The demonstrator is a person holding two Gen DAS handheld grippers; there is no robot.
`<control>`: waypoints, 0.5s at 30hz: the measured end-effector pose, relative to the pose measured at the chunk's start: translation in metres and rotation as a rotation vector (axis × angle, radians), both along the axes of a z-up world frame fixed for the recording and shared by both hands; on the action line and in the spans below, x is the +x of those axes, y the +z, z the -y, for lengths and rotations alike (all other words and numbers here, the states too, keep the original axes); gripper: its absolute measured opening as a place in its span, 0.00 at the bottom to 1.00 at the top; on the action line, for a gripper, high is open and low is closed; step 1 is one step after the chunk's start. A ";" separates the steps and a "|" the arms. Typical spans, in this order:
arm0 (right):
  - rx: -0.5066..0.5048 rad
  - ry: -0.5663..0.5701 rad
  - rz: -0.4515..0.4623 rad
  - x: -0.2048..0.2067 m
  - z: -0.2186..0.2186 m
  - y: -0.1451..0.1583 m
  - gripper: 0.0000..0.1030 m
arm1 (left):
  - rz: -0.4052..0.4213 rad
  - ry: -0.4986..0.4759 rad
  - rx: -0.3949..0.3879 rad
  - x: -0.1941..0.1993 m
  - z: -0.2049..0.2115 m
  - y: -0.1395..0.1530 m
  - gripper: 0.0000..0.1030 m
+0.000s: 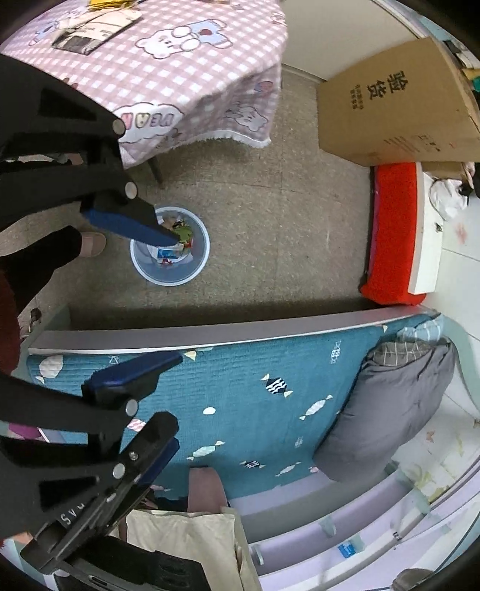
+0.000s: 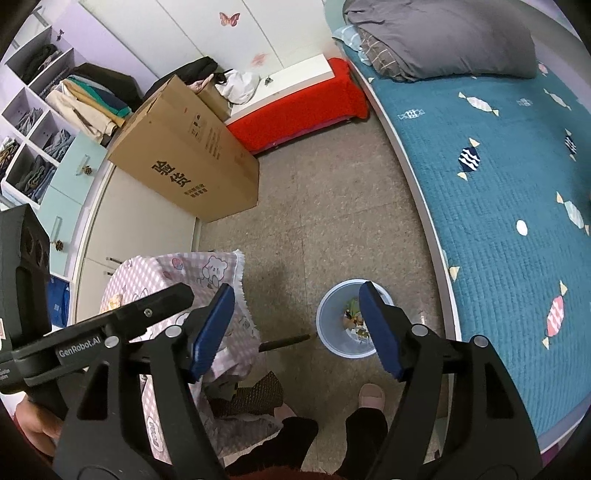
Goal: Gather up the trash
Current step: 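Move both grippers back over the pink table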
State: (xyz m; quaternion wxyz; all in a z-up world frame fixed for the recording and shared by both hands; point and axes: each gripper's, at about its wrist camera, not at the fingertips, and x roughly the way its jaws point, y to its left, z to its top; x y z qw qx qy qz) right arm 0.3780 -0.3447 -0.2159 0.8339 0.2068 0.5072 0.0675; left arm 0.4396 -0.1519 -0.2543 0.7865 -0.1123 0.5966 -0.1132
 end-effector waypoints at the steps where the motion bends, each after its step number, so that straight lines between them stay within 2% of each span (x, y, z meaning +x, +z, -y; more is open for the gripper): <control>1: -0.002 0.007 0.000 0.000 -0.004 0.000 0.67 | -0.002 0.007 0.001 -0.003 -0.005 0.000 0.58; 7: -0.003 0.078 -0.010 0.002 -0.045 -0.001 0.67 | 0.002 0.071 0.007 -0.020 -0.045 0.003 0.63; 13: -0.006 0.186 -0.003 0.001 -0.119 0.001 0.67 | 0.009 0.181 0.002 -0.043 -0.121 0.007 0.64; 15: -0.009 0.222 -0.004 0.000 -0.149 0.000 0.67 | 0.010 0.221 0.008 -0.055 -0.158 0.007 0.65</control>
